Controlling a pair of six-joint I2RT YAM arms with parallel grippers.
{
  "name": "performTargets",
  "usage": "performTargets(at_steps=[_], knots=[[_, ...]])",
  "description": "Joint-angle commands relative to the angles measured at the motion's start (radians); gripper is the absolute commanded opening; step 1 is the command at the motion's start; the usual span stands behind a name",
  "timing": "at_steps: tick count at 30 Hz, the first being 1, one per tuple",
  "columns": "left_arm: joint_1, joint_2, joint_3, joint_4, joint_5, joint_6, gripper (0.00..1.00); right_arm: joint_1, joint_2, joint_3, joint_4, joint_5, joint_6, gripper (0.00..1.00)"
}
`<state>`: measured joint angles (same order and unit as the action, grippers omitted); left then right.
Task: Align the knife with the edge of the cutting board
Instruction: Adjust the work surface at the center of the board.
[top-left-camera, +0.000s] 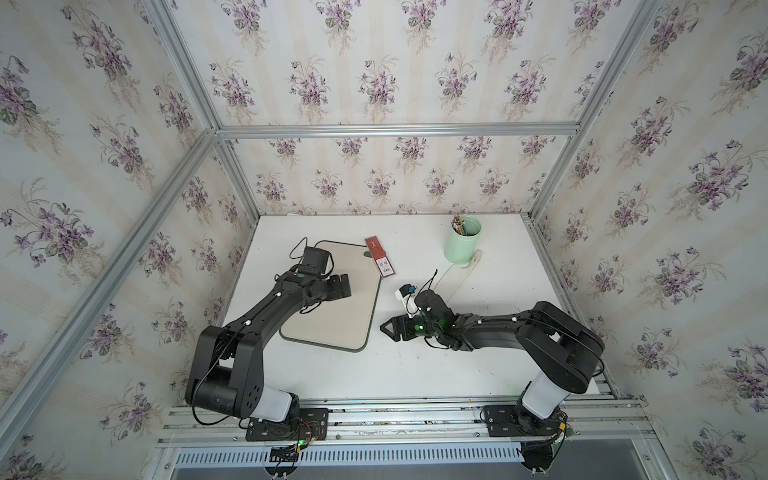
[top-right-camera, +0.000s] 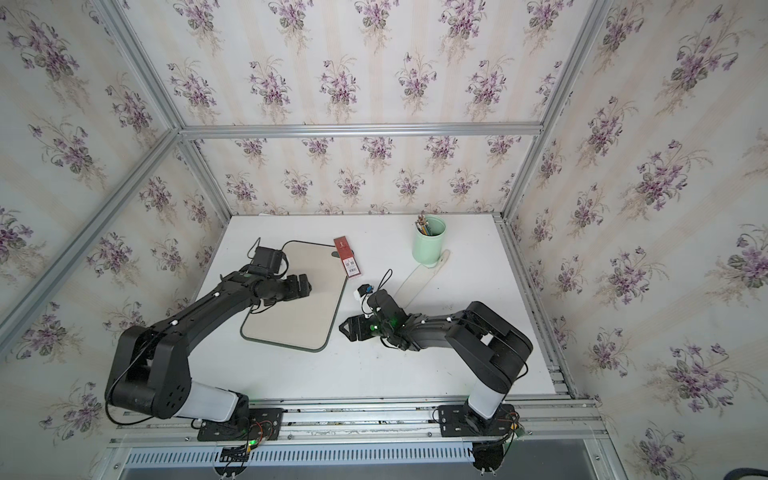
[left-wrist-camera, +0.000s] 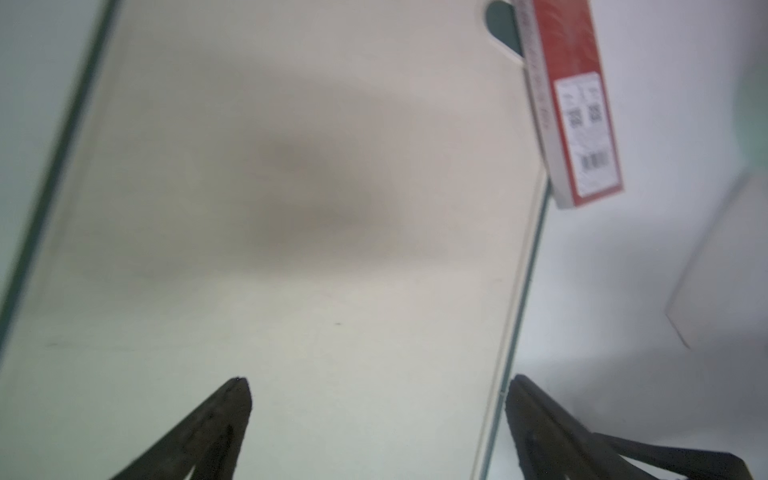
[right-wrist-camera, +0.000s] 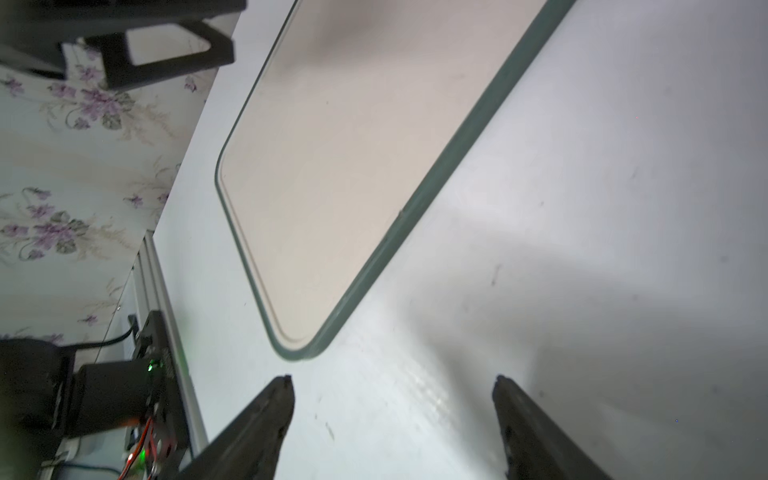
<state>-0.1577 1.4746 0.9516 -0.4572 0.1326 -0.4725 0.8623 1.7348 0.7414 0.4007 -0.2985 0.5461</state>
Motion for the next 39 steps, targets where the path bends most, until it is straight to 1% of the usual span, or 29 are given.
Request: performTargets(at_steps=[1, 2, 5, 7, 10, 13, 14, 15, 16, 18, 19, 21, 22, 23, 26, 28, 30, 32, 34, 36, 38, 39], knots=[[0.107, 0.010, 0.003, -0.103, -0.107, -0.034, 0.99, 0.001, 0.075, 0.110, -0.110, 0.004, 0.001, 0.77], [0.149, 0.031, 0.008, -0.108, -0.087, -0.031, 0.99, 0.001, 0.093, 0.134, -0.122, 0.006, 0.011, 0.77], [0.207, 0.110, 0.029, -0.134, -0.090, -0.034, 0.99, 0.001, 0.116, 0.163, -0.142, 0.066, 0.055, 0.77], [0.210, 0.155, 0.032, -0.139, -0.097, -0.033, 0.99, 0.001, 0.121, 0.169, -0.157, 0.101, 0.070, 0.79], [0.210, 0.180, -0.003, -0.112, -0.096, -0.055, 0.99, -0.003, 0.125, 0.178, -0.181, 0.136, 0.065, 0.83], [0.208, 0.212, -0.025, -0.095, -0.066, -0.062, 0.99, -0.023, 0.136, 0.191, -0.189, 0.134, 0.062, 0.85], [0.207, 0.215, -0.027, -0.098, -0.053, -0.059, 0.98, -0.033, 0.143, 0.198, -0.192, 0.127, 0.062, 0.85], [0.204, 0.207, -0.034, -0.099, -0.046, -0.057, 0.99, -0.041, 0.149, 0.206, -0.198, 0.121, 0.061, 0.86], [0.201, 0.191, -0.050, -0.088, -0.029, -0.052, 0.99, -0.053, 0.156, 0.216, -0.204, 0.117, 0.060, 0.86], [0.186, 0.152, -0.075, -0.087, -0.033, -0.051, 0.99, -0.075, 0.171, 0.238, -0.210, 0.107, 0.059, 0.86], [0.179, 0.126, -0.093, -0.084, -0.007, -0.047, 0.99, -0.090, 0.183, 0.258, -0.221, 0.097, 0.059, 0.86], [0.165, 0.076, -0.151, -0.024, 0.116, -0.047, 0.99, -0.112, 0.204, 0.290, -0.239, 0.081, 0.060, 0.86], [0.145, 0.046, -0.180, 0.005, 0.178, -0.057, 0.99, -0.123, 0.213, 0.305, -0.244, 0.075, 0.060, 0.86], [0.109, 0.018, -0.207, 0.034, 0.213, -0.068, 0.99, -0.136, 0.221, 0.323, -0.255, 0.064, 0.061, 0.86], [-0.053, -0.032, -0.266, 0.092, 0.220, -0.115, 0.99, -0.164, 0.243, 0.373, -0.290, 0.043, 0.053, 0.86], [-0.164, -0.027, -0.296, 0.142, 0.220, -0.159, 0.99, -0.184, 0.259, 0.404, -0.314, 0.037, 0.046, 0.86], [-0.268, -0.011, -0.309, 0.180, 0.260, -0.176, 0.99, -0.210, 0.264, 0.416, -0.332, 0.034, 0.041, 0.86], [-0.326, -0.036, -0.299, 0.151, 0.233, -0.170, 0.99, -0.230, 0.252, 0.390, -0.311, 0.035, 0.050, 0.86], [-0.329, -0.112, -0.274, 0.079, 0.103, -0.144, 0.99, -0.239, 0.241, 0.364, -0.292, 0.030, 0.056, 0.86], [-0.292, -0.162, -0.223, -0.012, -0.050, -0.106, 0.99, -0.238, 0.230, 0.337, -0.269, 0.012, 0.065, 0.86], [-0.216, -0.170, -0.164, -0.071, -0.130, -0.068, 0.99, -0.231, 0.214, 0.305, -0.243, 0.005, 0.079, 0.86], [-0.158, -0.162, -0.138, -0.079, -0.128, -0.049, 0.99, -0.224, 0.204, 0.289, -0.232, 0.010, 0.085, 0.87]])
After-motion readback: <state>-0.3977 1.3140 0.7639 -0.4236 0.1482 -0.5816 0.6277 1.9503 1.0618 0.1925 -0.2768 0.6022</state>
